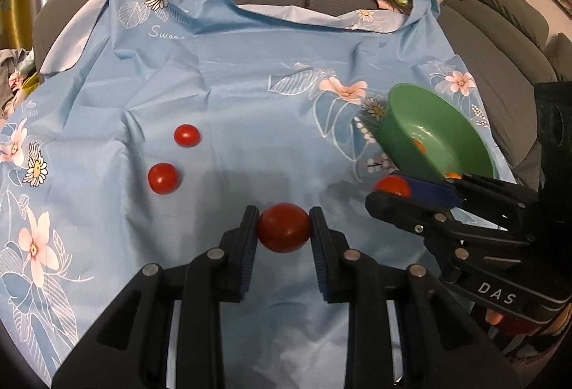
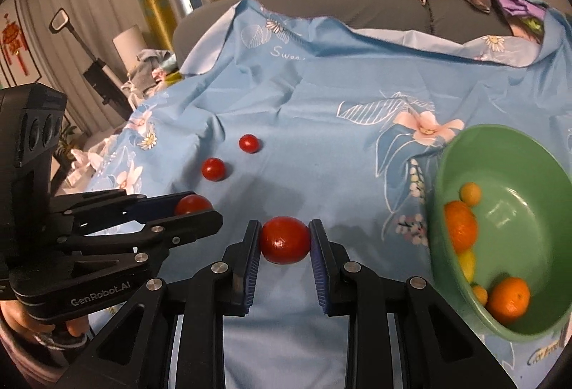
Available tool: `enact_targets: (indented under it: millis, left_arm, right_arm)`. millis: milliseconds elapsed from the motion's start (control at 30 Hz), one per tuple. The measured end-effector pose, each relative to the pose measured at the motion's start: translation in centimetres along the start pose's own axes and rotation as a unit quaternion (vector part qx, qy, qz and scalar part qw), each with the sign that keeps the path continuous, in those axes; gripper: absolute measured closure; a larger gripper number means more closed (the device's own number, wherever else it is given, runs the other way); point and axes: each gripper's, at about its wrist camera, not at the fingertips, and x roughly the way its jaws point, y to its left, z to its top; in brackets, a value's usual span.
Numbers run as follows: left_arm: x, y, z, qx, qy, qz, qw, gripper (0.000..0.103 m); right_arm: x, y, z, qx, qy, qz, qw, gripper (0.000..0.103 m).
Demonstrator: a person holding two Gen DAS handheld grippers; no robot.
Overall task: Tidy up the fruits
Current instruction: 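Carry both tomatoes over the green bowl and open both tools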
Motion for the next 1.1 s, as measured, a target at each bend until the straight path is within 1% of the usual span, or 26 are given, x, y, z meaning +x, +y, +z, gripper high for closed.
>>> enact_targets:
  millis: [300, 633, 933, 1100]
  left_arm:
    - [-0.6, -3.1, 0.7, 0.028, -0.005, -0.002, 0.9996, 0.075]
    - [-0.4, -6.1, 2.0, 0.060, -0.008, -0.014, 0.9981, 0.075]
    - [0.9, -9.3, 3.5, 0.092, -0.003, -0.035, 0.9952, 0.075]
    - [2.0, -11.7, 4.5, 0.118, 0.000, -0.049, 0.9918, 0.075]
  right_arm:
    - [-2.7, -1.2, -0.6, 0.012, -0.027, -0.003, 1.000, 0.074]
    - [-4.4, -3.4, -1.1, 0.031, -0.049, -0.009, 0.998, 0.074]
    - [-5.8, -6.4, -1.5, 0.062, -0.067, -0.024, 0.996, 0.074]
    - [-6.5, -8.6, -2.0, 0.087, -0.075, -0.038, 0.993, 0.074]
